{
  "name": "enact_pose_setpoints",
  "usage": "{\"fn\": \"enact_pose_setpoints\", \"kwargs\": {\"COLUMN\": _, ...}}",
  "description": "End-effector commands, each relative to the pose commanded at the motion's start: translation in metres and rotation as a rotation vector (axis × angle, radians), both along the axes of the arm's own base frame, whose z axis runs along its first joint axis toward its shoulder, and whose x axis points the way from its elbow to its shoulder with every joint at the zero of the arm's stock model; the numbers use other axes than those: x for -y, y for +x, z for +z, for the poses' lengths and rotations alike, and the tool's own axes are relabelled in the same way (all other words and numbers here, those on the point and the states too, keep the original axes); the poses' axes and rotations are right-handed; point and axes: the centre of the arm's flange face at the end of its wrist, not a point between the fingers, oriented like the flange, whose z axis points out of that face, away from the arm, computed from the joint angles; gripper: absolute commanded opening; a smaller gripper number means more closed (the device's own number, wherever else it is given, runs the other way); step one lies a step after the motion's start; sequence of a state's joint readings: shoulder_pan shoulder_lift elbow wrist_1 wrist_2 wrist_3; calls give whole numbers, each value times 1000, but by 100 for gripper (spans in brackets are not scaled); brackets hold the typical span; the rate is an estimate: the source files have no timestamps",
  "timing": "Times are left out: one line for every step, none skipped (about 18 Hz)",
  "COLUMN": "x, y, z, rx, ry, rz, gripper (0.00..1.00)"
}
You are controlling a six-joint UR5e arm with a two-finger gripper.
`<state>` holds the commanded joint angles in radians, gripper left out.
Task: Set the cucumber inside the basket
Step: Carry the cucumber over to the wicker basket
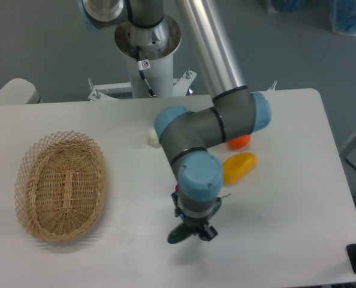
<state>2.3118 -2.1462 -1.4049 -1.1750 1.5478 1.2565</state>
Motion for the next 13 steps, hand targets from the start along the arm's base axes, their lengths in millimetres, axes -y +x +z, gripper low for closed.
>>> {"fn": "enact_pose_setpoints", "kwargs": {"x": 0, "y": 12, "z": 4, "rx": 0, "ry": -1, "rz": 11, "gripper": 8}}
{"fn": "enact_pose_setpoints", "kwargs": {"x": -3, "y": 26, "z": 7, "rx": 2, "ry": -2, "rz": 21, "gripper": 8}}
{"fn": "enact_pose_setpoints", "kwargs": {"x": -6, "y": 42, "z": 5, "rx": 12, "ry": -5, "rz": 38, "gripper": 8}}
{"fn": "enact_pose_setpoints", "kwargs": {"x": -8, "y": 54, "z": 7, "rx": 13, "ry": -7, "rz": 60, "gripper": 8}}
{"fn": "enact_pose_setpoints", "kwargs": {"x": -8, "y": 63, "z": 11, "rx": 12, "ry": -7, "rz": 78, "gripper": 8}}
{"fn": "enact_pose_setpoints", "kwargs": {"x": -7, "y": 75, "z": 15, "rx": 14, "ry": -8, "rz": 86, "gripper": 8}}
{"fn": "enact_pose_setpoints", "kwargs": {"x": -6, "y": 89, "z": 20, "rx": 18, "ry": -6, "rz": 89, "gripper": 8}}
{"fn": "enact_pose_setpoints", "kwargs": {"x": -5, "y": 104, "z": 23, "rx": 23, "ry": -6, "rz": 95, "gripper": 8}}
{"fn": "enact_pose_setpoints", "kwargs": {"x": -4, "y": 119, "z": 23, "rx": 27, "ry": -12, "rz": 112, "gripper": 8}}
{"fn": "enact_pose_setpoints", "kwargs": {"x": -2, "y": 132, "z": 24, "rx": 28, "ry": -17, "rz": 130, "gripper": 8}}
{"fn": "enact_pose_setpoints", "kwargs": {"x": -1, "y": 146, "z": 26, "rx": 28, "ry": -20, "rz": 137, "gripper": 8}}
{"fn": "enact_pose_setpoints", "kwargs": {"x": 0, "y": 157, "z": 26, "rx": 31, "ry": -22, "rz": 135, "gripper": 8}}
{"fn": "enact_pose_setpoints", "kwargs": {"x": -1, "y": 164, "z": 28, "rx": 30, "ry": -22, "rz": 135, "gripper": 8}}
